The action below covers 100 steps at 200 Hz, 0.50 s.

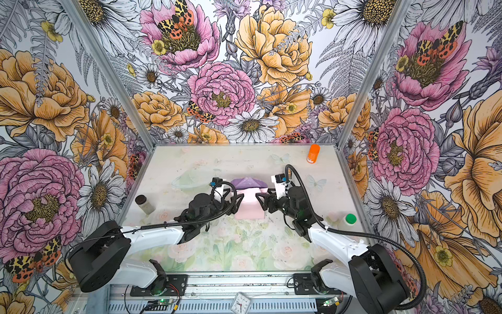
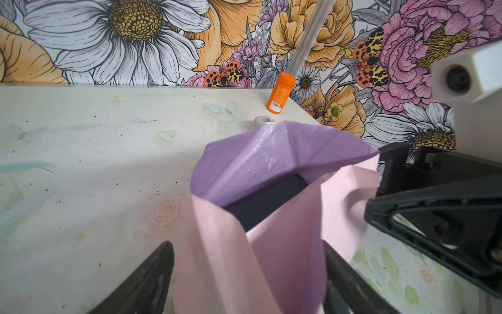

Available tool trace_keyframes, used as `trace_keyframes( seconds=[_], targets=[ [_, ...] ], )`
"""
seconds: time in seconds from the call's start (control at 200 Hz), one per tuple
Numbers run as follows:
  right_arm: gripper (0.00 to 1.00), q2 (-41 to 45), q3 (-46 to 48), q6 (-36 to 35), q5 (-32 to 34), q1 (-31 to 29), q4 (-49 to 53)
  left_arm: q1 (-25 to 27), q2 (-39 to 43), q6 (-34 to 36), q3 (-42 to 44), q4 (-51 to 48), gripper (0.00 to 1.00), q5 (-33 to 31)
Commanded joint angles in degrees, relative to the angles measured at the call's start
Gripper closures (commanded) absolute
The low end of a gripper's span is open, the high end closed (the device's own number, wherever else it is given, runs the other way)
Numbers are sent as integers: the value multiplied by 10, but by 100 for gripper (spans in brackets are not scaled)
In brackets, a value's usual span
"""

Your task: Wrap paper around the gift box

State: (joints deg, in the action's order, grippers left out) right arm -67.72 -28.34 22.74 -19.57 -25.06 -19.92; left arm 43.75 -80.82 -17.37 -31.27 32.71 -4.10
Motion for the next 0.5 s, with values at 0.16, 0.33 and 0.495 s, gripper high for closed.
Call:
trace_keyframes(
  seconds=[0.16,0.33,0.495],
  targets=[
    [30,-46,-41,-6,72,0,57,-16,-25,-27,-44,-103,18,-42],
    [34,-65,-45,-17,120,-10,97,-16,-29,-33,-49,-148,18,-61],
    [37,-60,-44,-19,161,-30,145,-16,-22,-42,-42,-179,18,-73]
  ],
)
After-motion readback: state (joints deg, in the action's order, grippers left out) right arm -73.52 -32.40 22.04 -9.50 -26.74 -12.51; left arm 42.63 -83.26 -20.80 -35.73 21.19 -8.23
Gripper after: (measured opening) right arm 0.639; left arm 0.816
